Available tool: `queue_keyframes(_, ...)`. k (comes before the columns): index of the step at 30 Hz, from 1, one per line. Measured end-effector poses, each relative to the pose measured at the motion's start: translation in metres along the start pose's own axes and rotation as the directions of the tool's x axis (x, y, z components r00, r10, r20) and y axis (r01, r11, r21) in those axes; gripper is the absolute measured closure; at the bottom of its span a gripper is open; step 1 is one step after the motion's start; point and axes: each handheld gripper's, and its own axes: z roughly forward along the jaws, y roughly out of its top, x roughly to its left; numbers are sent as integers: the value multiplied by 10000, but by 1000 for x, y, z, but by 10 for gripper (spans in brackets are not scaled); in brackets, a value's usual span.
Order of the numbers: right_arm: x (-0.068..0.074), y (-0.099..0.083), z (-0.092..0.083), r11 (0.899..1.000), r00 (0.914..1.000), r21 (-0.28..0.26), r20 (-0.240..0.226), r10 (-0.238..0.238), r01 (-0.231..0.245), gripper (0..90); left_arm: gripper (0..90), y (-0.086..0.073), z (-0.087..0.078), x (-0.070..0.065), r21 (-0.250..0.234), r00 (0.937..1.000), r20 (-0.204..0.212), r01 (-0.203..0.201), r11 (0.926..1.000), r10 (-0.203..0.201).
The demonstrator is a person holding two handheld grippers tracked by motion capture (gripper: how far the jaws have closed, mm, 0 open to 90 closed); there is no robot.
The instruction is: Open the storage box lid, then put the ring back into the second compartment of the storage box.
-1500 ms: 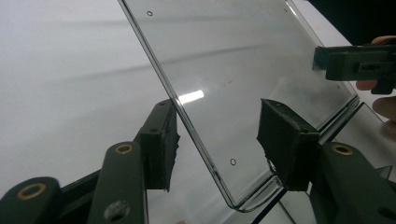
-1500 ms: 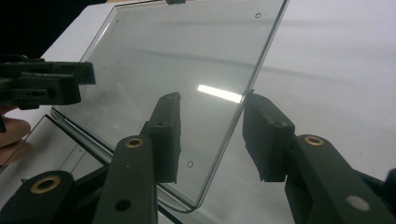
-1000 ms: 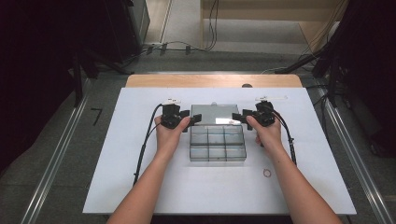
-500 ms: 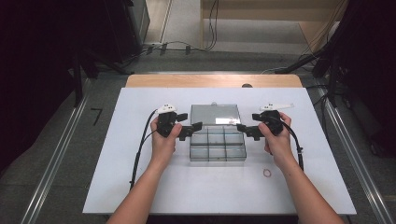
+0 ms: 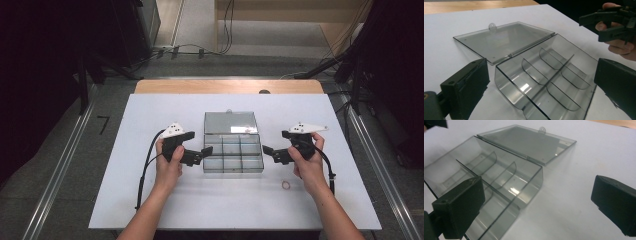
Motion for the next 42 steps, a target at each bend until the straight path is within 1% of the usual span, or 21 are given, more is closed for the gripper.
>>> queue_keyframes(1,0,-2,-2,10000,10000,1,78,-21,21,0,0,-1,-2,-2,-11,10000,-9,-63,10000,63)
queue_keyframes(7,0,-12,-12,10000,9999,44,-159,36,-36,0,0,-6,-10,-9,-72,9992,109,-379,9993,379)
queue_keyframes(9,0,-15,-15,10000,9998,50,-191,46,-45,0,0,-8,-13,-11,-72,9990,39,-454,9989,455)
queue_keyframes(11,1,-18,-18,9999,9999,131,-155,44,-42,0,0,-10,-15,-13,-100,9989,116,-456,9989,457)
queue_keyframes(14,2,-24,-21,9998,9999,193,-102,-107,109,0,0,-14,-18,-16,-54,9983,164,-565,9984,566)
queue_keyframes(17,3,-29,-26,9996,9999,263,-87,-127,129,0,0,-18,-22,-20,23,9972,210,-719,9974,718)
queue_keyframes(20,2,-33,-30,9995,9999,307,-134,-68,72,3,0,-22,-25,-23,19,9972,300,-685,9976,684)
queue_keyframes(21,1,-35,-32,9994,10000,350,-50,-69,70,45,0,-24,-26,-23,18,9970,307,-704,9975,703)
queue_keyframes(22,1,-37,-33,9993,10000,355,0,-62,62,48,0,-27,-27,-24,8,9972,340,-670,9978,669)
queue_keyframes(24,1,-42,-35,9988,9998,482,-188,69,-60,53,0,-31,-28,-25,50,9972,355,-662,9978,659)
queue_keyframes(25,1,-44,-36,9982,9994,602,-340,71,-50,73,0,-33,-29,-25,53,9970,407,-657,9978,654)
queue_keyframes(27,3,-47,-38,9976,9997,689,-228,18,-2,122,0,-37,-29,-26,133,9967,475,-659,9977,652)
queue_keyframes(28,3,-48,-39,9973,9997,725,-236,99,-82,138,0,-40,-29,-27,145,9968,495,-635,9979,627)
queue_keyframes(29,2,-50,-40,9977,9992,681,-385,101,-75,177,0,-41,-29,-27,217,9963,542,-679,9975,666)
queue_keyframes(32,2,-55,-44,9970,9995,756,-281,166,-145,296,0,-46,-28,-28,294,9961,615,-656,9974,637)
queue_keyframes(33,1,-57,-45,9970,9994,748,-274,201,-180,364,0,-47,-27,-29,330,9961,606,-668,9972,647)
queue_keyframes(34,0,-59,-47,9971,9996,746,-216,185,-168,389,0,-48,-27,-30,354,9960,614,-667,9971,645)
queue_keyframes(35,-1,-60,-49,9967,9994,775,-206,263,-246,414,0,-49,-27,-31,410,9954,682,-702,9967,673)
queue_keyframes(38,-5,-67,-58,9952,9976,759,-281,640,-617,531,0,-52,-26,-32,402,9953,673,-728,9965,700)
queue_keyframes(40,-5,-72,-62,9943,9966,784,-332,748,-720,578,0,-53,-26,-32,406,9954,661,-715,9966,687)
queue_keyframes(42,-4,-78,-64,9939,9979,948,-250,598,-572,605,0,-53,-26,-32,357,9955,656,-714,9968,689)
